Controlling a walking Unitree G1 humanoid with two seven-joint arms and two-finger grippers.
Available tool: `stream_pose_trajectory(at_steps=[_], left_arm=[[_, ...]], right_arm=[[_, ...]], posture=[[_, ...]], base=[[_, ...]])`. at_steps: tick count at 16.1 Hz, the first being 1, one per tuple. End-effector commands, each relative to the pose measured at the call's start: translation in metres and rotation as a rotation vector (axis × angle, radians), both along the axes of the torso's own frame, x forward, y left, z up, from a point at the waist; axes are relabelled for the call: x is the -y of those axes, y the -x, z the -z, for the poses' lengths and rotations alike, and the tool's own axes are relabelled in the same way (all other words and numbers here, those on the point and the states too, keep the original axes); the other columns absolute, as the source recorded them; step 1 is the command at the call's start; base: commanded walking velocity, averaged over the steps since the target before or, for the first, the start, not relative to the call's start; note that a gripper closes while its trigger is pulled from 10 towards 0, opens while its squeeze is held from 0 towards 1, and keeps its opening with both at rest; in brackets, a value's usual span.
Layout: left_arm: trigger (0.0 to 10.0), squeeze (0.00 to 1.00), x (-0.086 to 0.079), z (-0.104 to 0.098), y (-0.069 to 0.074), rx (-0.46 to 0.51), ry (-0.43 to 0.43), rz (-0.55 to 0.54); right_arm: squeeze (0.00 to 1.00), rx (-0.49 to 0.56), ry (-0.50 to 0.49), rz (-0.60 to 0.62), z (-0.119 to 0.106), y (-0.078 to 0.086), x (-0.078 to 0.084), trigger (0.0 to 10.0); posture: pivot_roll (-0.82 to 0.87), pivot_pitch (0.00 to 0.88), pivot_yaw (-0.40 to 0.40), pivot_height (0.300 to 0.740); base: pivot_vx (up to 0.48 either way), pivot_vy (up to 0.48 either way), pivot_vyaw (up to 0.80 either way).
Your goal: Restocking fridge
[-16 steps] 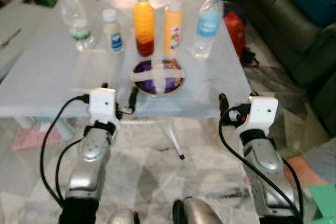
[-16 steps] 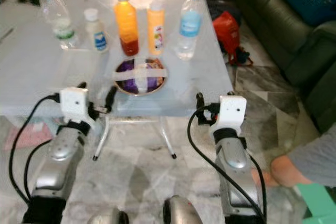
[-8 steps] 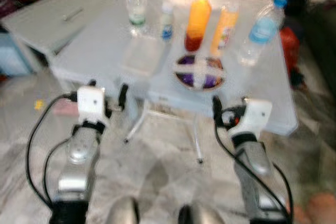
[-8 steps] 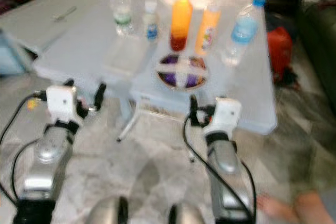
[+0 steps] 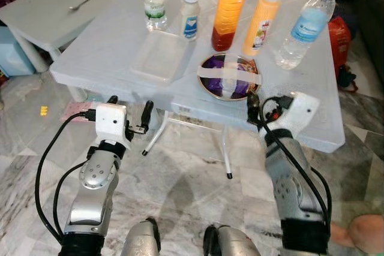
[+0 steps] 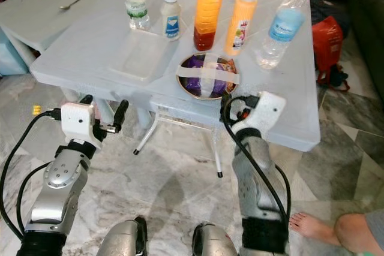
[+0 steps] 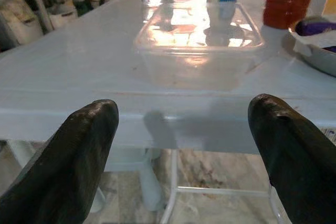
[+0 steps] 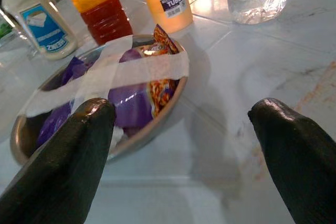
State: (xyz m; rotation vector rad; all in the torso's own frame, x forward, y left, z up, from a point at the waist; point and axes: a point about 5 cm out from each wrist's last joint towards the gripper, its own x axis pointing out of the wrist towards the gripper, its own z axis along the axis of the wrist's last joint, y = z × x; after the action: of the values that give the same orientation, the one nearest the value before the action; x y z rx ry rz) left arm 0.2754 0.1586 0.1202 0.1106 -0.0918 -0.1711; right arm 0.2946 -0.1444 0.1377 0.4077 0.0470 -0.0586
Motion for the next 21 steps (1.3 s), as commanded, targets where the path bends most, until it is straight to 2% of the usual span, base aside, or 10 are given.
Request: stream_pose_trajectory(at_steps=[1,5,9,10,12,16,17,18,19,21], left_arm=[[10.0,0.00,0.001,-0.003,0.001,0.004,-0.009,0.011],[10.0,0.00,-0.001,-0.004,0.000,0.000,-0.009,0.005],[10.0,0.00,0.004,-0.002,0.002,-0.007,0.007,0.015],[10.0,0.00,0.005,-0.002,0.002,-0.008,0.010,0.017],[10.0,0.00,0.008,-0.002,0.002,-0.009,0.014,0.026],[10.0,0.00,0.009,0.000,0.003,-0.023,0.023,0.032],[10.0,0.00,0.009,0.000,0.003,-0.024,0.022,0.032],[10.0,0.00,0.009,0.000,0.003,-0.024,0.021,0.033],[10.0,0.00,0.010,0.000,0.003,-0.023,0.021,0.032],[10.0,0.00,0.010,0.000,0.003,-0.022,0.017,0.032]], right_arm=[[0.00,-0.043,-0.092,-0.011,0.007,0.001,-0.015,10.0],[0.00,-0.060,-0.111,-0.047,0.004,-0.010,-0.027,10.0],[0.00,-0.158,-0.083,-0.051,0.013,-0.012,-0.029,10.0],[0.00,-0.182,-0.077,-0.045,0.014,-0.013,-0.029,0.0],[0.00,-0.216,-0.087,-0.041,0.015,-0.015,-0.031,0.0],[0.00,-0.195,-0.100,-0.039,0.005,-0.023,-0.030,1.7],[0.00,-0.191,-0.102,-0.035,0.003,-0.025,-0.029,1.7],[0.00,-0.186,-0.107,-0.028,0.000,-0.028,-0.027,2.5],[0.00,-0.172,-0.114,-0.020,-0.006,-0.033,-0.024,10.0],[0.00,-0.166,-0.150,-0.008,-0.010,-0.038,-0.022,10.0]], posture=[[0.01,0.167,-0.002,0.740],[0.02,0.171,-0.005,0.740],[0.02,0.173,-0.013,0.740],[0.02,0.173,-0.015,0.740],[0.02,0.172,-0.017,0.740],[0.02,0.172,-0.018,0.740],[0.02,0.171,-0.018,0.740],[0.02,0.171,-0.019,0.740],[0.02,0.170,-0.019,0.740],[0.02,0.168,-0.019,0.740]], base=[[0.000,0.000,0.00],[0.000,0.000,0.00],[0.000,0.000,0.00],[0.000,0.000,0.00],[0.000,0.000,0.00],[0.000,0.000,0.00],[0.000,0.000,0.00],[0.000,0.000,0.00],[0.000,0.000,0.00],[0.000,0.000,0.00]])
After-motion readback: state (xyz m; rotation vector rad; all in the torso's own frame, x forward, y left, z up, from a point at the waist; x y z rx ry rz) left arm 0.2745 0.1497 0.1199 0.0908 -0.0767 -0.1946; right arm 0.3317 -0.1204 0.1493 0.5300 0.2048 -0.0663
